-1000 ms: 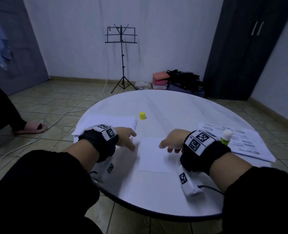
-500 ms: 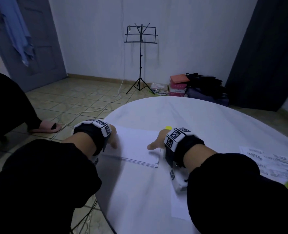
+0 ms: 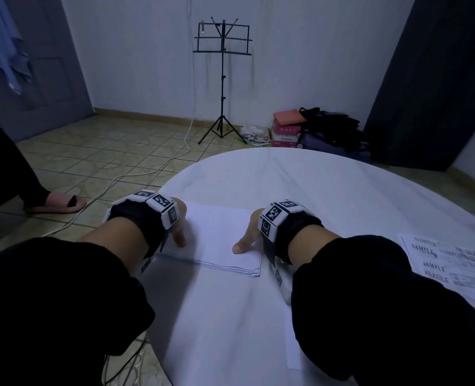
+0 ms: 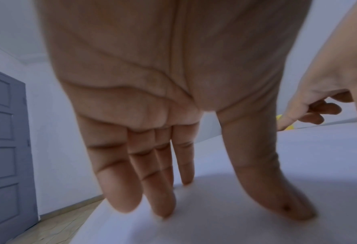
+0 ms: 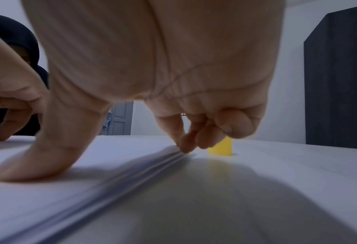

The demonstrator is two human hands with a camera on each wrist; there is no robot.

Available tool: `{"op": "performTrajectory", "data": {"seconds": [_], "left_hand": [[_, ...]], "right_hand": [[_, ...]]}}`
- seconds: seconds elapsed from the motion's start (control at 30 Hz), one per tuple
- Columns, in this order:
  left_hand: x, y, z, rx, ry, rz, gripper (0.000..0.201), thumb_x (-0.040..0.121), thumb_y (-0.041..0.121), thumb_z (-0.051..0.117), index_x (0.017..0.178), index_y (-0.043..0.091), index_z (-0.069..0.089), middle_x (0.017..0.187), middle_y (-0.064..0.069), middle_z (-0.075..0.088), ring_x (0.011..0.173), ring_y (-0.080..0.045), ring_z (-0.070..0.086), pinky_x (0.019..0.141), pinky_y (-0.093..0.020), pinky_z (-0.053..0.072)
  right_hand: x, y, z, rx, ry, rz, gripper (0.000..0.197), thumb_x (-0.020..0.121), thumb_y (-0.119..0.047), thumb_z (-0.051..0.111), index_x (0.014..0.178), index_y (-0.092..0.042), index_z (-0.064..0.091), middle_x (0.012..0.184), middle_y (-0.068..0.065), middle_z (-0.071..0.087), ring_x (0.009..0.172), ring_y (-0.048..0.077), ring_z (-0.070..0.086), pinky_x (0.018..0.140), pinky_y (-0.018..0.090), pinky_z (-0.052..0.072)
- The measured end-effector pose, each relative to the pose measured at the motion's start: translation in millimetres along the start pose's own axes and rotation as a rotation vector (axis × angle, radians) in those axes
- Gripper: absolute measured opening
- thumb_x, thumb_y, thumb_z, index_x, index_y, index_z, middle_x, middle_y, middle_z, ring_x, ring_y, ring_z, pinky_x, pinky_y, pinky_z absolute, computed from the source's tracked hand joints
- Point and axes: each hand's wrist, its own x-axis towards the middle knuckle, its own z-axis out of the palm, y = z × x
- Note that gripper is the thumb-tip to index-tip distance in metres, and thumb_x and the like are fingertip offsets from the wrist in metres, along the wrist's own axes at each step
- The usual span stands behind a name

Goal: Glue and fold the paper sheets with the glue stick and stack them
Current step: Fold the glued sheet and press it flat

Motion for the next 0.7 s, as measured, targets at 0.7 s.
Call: {"op": "performTrajectory", "data": {"seconds": [0.7], "left_hand": [[-85, 7, -17, -0.224, 0.145, -0.149, 0.137, 0.008, 0.07, 0.077, 0.129, 0.017, 0.04, 0.124, -0.008, 0.056, 0.113, -0.032, 0.054, 0.095, -0.045, 0.045]], "right_hand": [[-32, -10, 10, 0.605, 0.103, -0.066, 0.043, 0.095, -0.029, 0.054, 0.13, -0.004, 0.052, 0.135, 0.013, 0.052, 0.124, 0.03, 0.05, 0.096, 0.034, 0.042]]}}
